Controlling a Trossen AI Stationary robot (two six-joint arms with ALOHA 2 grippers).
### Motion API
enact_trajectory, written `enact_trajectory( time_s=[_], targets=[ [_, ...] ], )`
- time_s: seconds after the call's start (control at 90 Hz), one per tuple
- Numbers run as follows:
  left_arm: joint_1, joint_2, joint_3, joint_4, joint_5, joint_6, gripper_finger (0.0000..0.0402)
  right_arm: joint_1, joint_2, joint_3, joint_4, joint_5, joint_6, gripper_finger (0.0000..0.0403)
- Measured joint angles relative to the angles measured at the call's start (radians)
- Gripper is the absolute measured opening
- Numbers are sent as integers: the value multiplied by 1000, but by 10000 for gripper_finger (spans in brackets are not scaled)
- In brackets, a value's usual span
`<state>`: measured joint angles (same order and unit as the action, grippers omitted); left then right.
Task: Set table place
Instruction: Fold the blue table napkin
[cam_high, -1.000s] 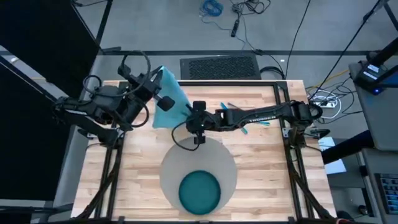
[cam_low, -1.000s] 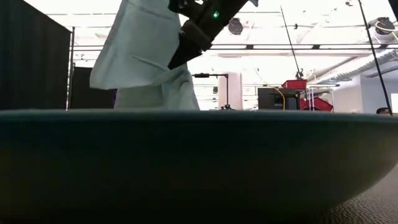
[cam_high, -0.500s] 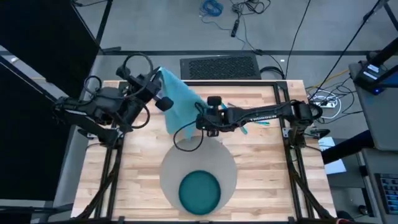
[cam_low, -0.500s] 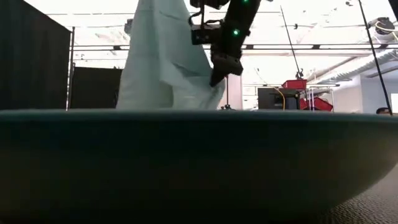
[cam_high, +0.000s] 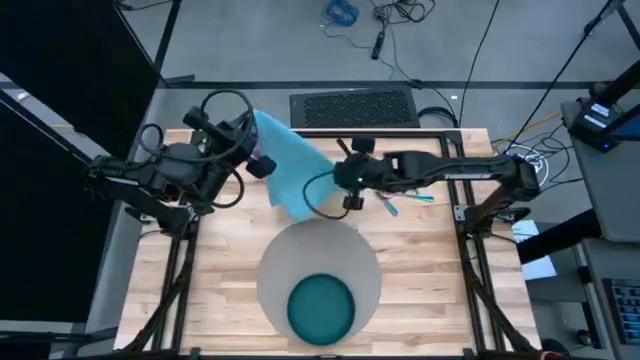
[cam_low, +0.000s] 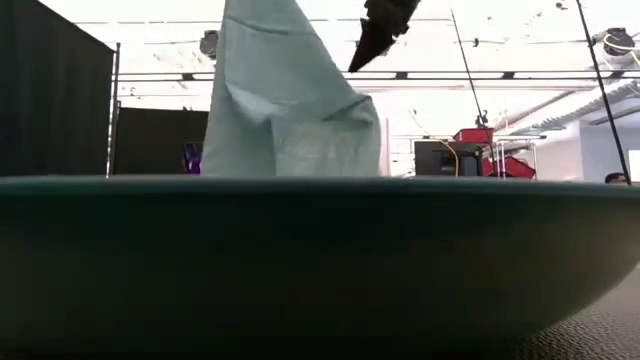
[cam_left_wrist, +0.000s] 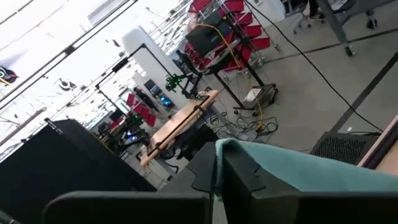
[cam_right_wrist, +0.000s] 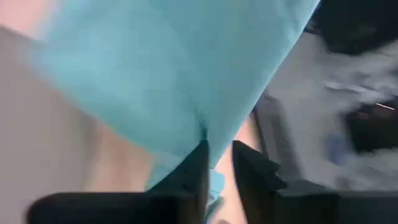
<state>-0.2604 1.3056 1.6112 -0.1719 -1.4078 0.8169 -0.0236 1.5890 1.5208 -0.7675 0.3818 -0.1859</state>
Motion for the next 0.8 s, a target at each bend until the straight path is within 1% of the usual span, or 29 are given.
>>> enact_trajectory(
  time_s=[0.1, 0.156, 0.189, 0.256, 0.289, 0.333, 0.411, 0.478, 0.611, 0.689, 0.733, 0.8],
  targets=[
    [0, 0, 0, 0, 0, -4, 0, 23, 1, 0, -10, -22, 19, 164],
    [0, 0, 0, 0, 0, -21, 0, 36, 4, 0, -2, -37, 74, 206],
    [3, 0, 0, 2, 0, -28, 0, 44, 10, 0, 27, -80, 111, 229],
    [11, 0, 0, 9, 0, -49, 0, 67, 35, 0, 135, -204, 151, 270],
    [16, 0, 0, 9, 0, -55, 0, 88, 55, 0, 210, -260, 157, 284],
    [22, 0, 0, 8, -6, -59, 0, 118, 83, 0, 308, -307, 149, 299],
    [32, 0, 0, 8, -20, -60, 0, 170, 140, 0, 452, -314, 106, 310],
    [38, 2, 0, 6, -42, -57, 0, 193, 188, 0, 527, -303, 72, 311],
    [53, 8, 0, 4, -111, -22, 0, 205, 293, 0, 665, -191, -2, 299],
    [58, 8, 0, 2, -159, 12, 0, 205, 354, 0, 746, -148, -49, 293],
    [58, 8, 0, 0, -164, 30, 0, 205, 387, 0, 796, -132, -82, 291],
    [58, 11, 0, -3, -165, 50, 0, 204, 420, -1, 826, -90, -130, 289]
  ],
)
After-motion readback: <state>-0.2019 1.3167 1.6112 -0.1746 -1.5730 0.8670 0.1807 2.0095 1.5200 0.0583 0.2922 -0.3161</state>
